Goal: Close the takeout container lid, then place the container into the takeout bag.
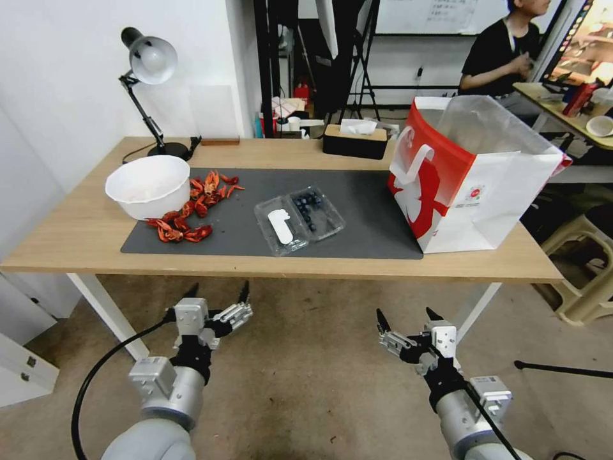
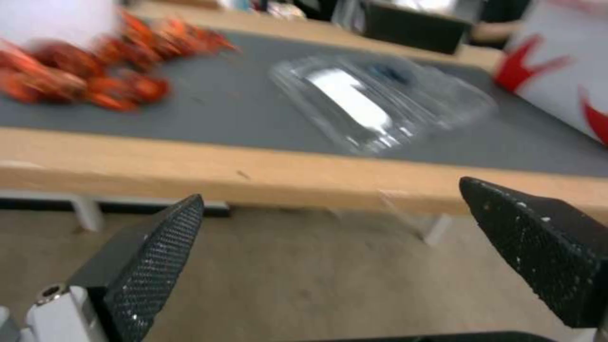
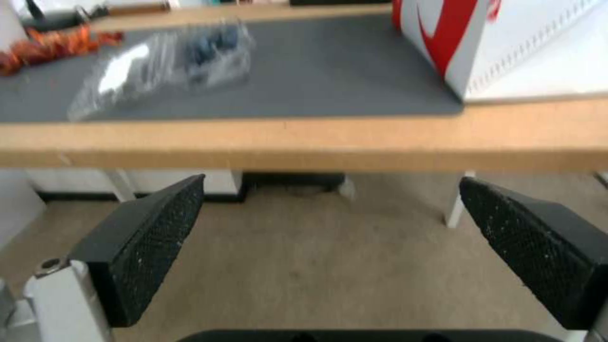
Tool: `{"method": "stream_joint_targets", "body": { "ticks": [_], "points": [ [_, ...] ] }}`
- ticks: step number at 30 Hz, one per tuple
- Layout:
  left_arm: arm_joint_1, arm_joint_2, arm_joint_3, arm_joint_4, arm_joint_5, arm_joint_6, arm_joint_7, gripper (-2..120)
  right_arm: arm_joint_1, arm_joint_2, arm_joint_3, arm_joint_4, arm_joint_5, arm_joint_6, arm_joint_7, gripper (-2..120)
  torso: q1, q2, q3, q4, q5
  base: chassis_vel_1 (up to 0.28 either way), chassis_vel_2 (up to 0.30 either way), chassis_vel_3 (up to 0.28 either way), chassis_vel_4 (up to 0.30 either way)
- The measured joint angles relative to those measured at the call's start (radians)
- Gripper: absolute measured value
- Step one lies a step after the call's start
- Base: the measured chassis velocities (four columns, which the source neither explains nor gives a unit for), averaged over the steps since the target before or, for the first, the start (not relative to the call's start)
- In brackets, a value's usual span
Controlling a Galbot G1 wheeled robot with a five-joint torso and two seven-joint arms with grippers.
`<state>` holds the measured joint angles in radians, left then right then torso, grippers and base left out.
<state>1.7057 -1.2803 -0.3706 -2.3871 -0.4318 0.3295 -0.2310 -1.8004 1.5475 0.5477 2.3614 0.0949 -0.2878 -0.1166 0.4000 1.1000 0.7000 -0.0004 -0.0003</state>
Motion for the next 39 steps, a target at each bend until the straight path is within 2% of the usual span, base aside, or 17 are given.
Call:
{"method": "stream_joint_targets", "body": {
  "ticks": [5,7,8,10,11,14,15,18,19,23,24,27,32,36,37,39],
  "points": [
    [-0.001,0.010,0.003,0.004,-0.007,0.003,0.008,100,0.053,-0.043,0.007,-0.018,0.078,0.017,-0.024,100,0.000,0.000,0.000,0.0003,0.0001,0.000,0.000,0.000,0.000],
    [0.001,0.012,-0.001,0.005,-0.007,0.003,0.008,100,0.152,-0.129,0.010,-0.081,0.179,0.045,-0.049,100,0.000,0.000,0.000,0.0007,0.0005,0.000,0.000,0.000,0.000],
    [0.001,0.012,-0.001,0.005,-0.007,0.003,0.008,100,0.152,-0.129,0.010,-0.081,0.179,0.045,-0.049,100,0.000,0.000,0.000,0.0007,0.0005,0.000,0.000,0.000,0.000],
    [0.007,0.011,-0.008,0.004,-0.006,0.002,0.008,100,0.242,-0.220,0.005,-0.146,0.281,0.064,-0.057,100,0.000,0.000,0.000,0.0007,0.0006,0.000,0.000,0.000,0.000],
    [0.007,0.011,-0.008,0.004,-0.006,0.002,0.008,100,0.242,-0.220,0.005,-0.146,0.281,0.064,-0.057,100,0.000,0.000,0.000,0.0007,0.0006,0.000,0.000,0.000,0.000],
    [0.018,-0.002,-0.010,0.005,0.011,-0.004,0.008,100,0.342,-0.343,-0.033,-0.238,0.408,0.094,-0.055,100,0.000,0.000,0.000,0.0003,0.0002,0.000,0.000,0.000,0.000],
    [0.018,-0.002,-0.010,0.005,0.011,-0.004,0.008,100,0.342,-0.343,-0.033,-0.238,0.408,0.094,-0.055,100,0.000,0.000,0.000,0.0003,0.0002,0.000,0.000,0.000,0.000],
    [0.025,-0.012,-0.015,0.011,0.020,-0.011,0.009,100,0.460,-0.408,-0.095,-0.331,0.471,0.102,-0.028,100,0.000,0.000,0.000,0.0004,0.0004,0.000,0.000,0.000,0.000],
    [0.025,-0.012,-0.015,0.011,0.020,-0.011,0.009,100,0.460,-0.408,-0.095,-0.331,0.471,0.102,-0.028,100,0.000,0.000,0.000,0.0004,0.0004,0.000,0.000,0.000,0.000],
    [0.022,-0.014,-0.021,0.027,0.018,-0.014,0.008,100,0.645,-0.435,-0.212,-0.426,0.514,0.065,0.028,100,0.000,0.000,0.000,0.0007,0.0002,0.000,0.000,0.000,0.000],
    [0.022,-0.014,-0.021,0.027,0.018,-0.014,0.008,100,0.645,-0.435,-0.212,-0.426,0.514,0.065,0.028,100,0.000,0.000,0.000,0.0007,0.0002,0.000,0.000,0.000,0.000],
    [0.020,-0.020,-0.021,0.038,0.018,-0.016,0.008,100,0.773,-0.449,-0.311,-0.498,0.532,0.013,0.079,100,0.000,0.000,0.000,0.0006,0.0002,0.000,0.000,0.000,0.000],
    [0.022,-0.023,-0.023,0.041,0.018,-0.019,0.008,100,0.844,-0.454,-0.367,-0.539,0.537,-0.040,0.117,100,0.000,0.000,0.000,0.0002,0.0003,0.000,0.000,0.000,0.000],
    [0.030,-0.023,-0.032,0.044,0.019,-0.029,0.007,100,1.062,-0.449,-0.505,-0.625,0.534,-0.198,0.230,100,0.000,0.000,0.000,0.0007,0.0001,0.000,0.000,0.000,0.000],
    [0.030,-0.023,-0.032,0.044,0.019,-0.029,0.007,100,1.062,-0.449,-0.505,-0.625,0.534,-0.198,0.230,100,0.000,0.000,0.000,0.0007,0.0001,0.000,0.000,0.000,0.000],
    [0.033,-0.023,-0.034,0.044,0.020,-0.031,0.007,100,1.136,-0.444,-0.552,-0.650,0.541,-0.275,0.276,100,0.000,0.000,0.000,0.0006,0.0000,0.000,0.000,0.000,0.000]
  ]
}}
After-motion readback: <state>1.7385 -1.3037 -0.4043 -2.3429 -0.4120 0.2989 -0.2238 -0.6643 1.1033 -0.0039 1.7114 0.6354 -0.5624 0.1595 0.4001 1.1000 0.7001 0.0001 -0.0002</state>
